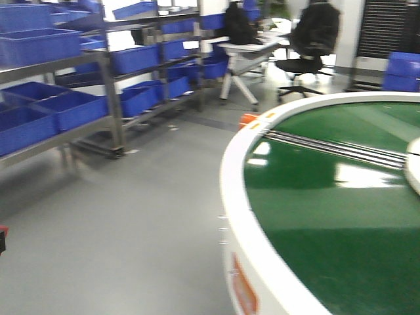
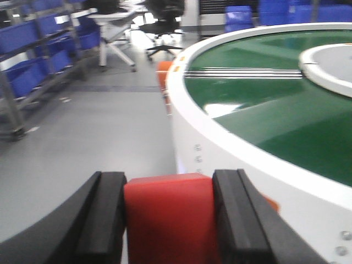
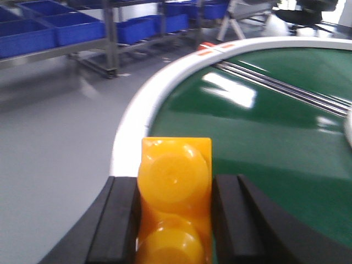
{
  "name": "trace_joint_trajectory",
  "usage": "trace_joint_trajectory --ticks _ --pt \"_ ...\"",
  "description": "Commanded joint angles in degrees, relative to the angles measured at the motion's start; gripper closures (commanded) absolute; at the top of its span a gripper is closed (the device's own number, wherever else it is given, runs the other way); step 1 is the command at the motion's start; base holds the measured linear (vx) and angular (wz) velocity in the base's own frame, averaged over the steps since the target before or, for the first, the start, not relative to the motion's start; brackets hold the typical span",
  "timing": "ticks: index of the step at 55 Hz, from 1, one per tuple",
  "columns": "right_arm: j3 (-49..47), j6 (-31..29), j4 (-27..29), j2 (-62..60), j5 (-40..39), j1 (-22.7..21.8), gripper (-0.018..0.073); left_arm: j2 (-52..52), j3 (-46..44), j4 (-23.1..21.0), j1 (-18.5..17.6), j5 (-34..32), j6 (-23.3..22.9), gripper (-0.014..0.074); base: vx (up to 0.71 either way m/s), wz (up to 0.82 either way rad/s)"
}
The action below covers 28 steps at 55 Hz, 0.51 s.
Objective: Pick red and yellow blocks into blue bin
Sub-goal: 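Drive the base away from the table toward the crate shelves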
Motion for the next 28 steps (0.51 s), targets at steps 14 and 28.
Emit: trace_joint_trajectory --ticks 14,28 --pt "-1.8 -0.2 -0.14 0.07 -4.53 0.07 0.0569 -0.21 -1.64 -0.5 -0.34 -4.78 -0.55 0.0594 0.04 0.76" --pt "-1.8 -0.2 -0.14 0.07 -4.32 0.07 0.0569 -0.21 -1.64 -0.5 -0.34 -4.72 -0.55 0.0594 0.13 0.64"
